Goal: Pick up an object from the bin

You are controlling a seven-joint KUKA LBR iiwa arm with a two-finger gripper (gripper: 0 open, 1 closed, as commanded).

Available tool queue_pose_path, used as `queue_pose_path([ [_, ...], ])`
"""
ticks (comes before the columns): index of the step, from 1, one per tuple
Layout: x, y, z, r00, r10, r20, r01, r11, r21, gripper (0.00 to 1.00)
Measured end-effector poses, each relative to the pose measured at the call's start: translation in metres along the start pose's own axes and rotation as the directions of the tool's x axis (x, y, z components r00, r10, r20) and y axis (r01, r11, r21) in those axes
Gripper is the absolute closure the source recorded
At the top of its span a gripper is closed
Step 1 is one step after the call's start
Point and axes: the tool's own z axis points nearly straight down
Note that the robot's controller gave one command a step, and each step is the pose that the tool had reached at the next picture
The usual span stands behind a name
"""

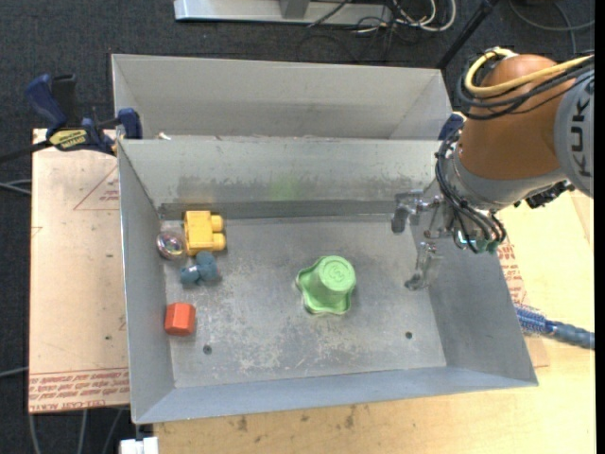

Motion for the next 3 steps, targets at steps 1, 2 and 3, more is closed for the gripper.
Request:
queue_pose_path([
  [1, -0.012, 0.086, 0.105, 1.000, 0.016, 0.001, -0.016, 1.000, -0.003, 0.00],
  [2, -0.041, 0.096, 0.132, 0.798, -0.603, 0.007, 0.603, 0.798, 0.005, 0.00],
  [3, -0.043, 0.096, 0.128, 0.799, -0.602, 0.010, 0.602, 0.799, 0.006, 1.00],
])
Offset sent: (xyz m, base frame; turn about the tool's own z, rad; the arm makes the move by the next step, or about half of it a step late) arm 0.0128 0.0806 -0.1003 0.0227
